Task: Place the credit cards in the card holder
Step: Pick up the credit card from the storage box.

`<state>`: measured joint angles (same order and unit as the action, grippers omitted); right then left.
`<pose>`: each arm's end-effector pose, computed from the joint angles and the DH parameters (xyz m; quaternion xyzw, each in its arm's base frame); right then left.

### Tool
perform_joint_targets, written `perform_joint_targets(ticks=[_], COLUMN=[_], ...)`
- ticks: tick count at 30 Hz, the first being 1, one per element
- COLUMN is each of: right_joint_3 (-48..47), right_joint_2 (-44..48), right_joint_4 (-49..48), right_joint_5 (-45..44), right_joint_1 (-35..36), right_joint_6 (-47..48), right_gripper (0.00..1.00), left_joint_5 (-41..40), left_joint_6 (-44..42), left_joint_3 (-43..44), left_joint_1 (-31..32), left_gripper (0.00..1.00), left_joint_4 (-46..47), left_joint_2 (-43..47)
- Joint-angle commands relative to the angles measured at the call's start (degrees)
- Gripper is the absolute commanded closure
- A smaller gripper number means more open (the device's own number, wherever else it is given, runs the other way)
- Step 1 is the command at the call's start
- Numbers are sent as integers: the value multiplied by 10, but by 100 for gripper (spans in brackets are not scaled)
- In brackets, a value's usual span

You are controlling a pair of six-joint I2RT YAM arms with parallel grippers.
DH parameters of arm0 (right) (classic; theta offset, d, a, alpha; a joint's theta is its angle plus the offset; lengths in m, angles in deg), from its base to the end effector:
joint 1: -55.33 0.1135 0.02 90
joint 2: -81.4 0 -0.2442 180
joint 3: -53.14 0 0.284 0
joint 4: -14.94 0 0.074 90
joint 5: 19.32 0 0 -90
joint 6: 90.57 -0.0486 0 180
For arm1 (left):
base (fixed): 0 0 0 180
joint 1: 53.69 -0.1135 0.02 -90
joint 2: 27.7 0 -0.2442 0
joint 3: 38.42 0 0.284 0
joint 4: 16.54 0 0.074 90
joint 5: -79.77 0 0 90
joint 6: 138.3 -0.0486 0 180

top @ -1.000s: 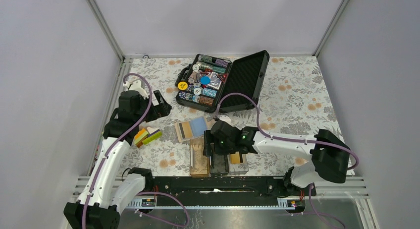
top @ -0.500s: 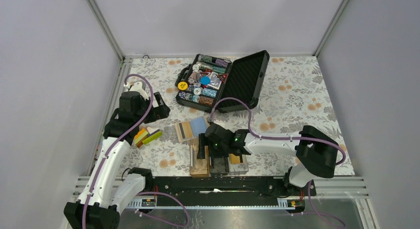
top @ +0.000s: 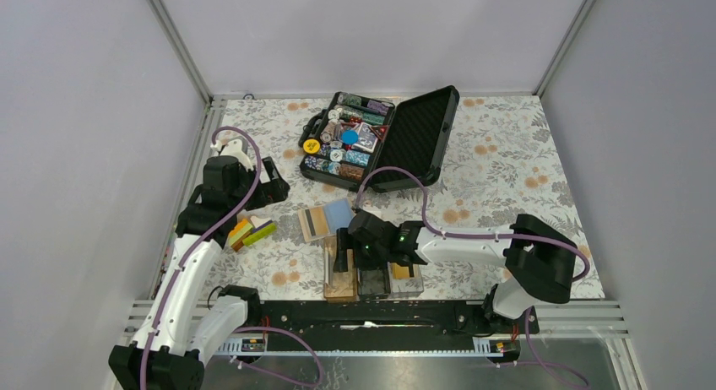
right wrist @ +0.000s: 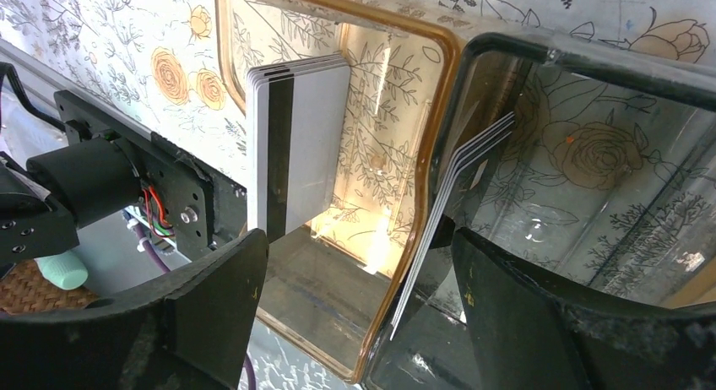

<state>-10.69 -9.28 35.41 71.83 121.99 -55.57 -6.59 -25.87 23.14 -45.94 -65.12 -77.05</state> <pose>0.1415 0.3304 0.1393 -0.0982 0.9262 0.3223 0.1692 0.2346 -0.0350 0.2862 -0.0998 0.8865 -0.1447 0.4280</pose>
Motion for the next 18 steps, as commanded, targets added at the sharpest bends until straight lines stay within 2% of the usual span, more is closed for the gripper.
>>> perform_joint_targets(ticks=[1, 14, 18], right_joint_3=[-19, -18, -22], right_joint_2=[30, 54, 54], right_joint_4=[-1, 17, 34], right_joint_5=[-6, -26, -37], right_joint_1=[7, 8, 9], right_joint_6=[-11, -14, -13], right_gripper=[14, 14, 21], left_joint_5=[-14, -14, -14], left_joint_6=[-8, -8, -8], left_joint_3=[-1, -2, -2], left_joint_1=[-4, -4, -4], left_gripper=[1, 1, 1], left_joint_4=[17, 17, 17], left_joint_2=[13, 14, 14])
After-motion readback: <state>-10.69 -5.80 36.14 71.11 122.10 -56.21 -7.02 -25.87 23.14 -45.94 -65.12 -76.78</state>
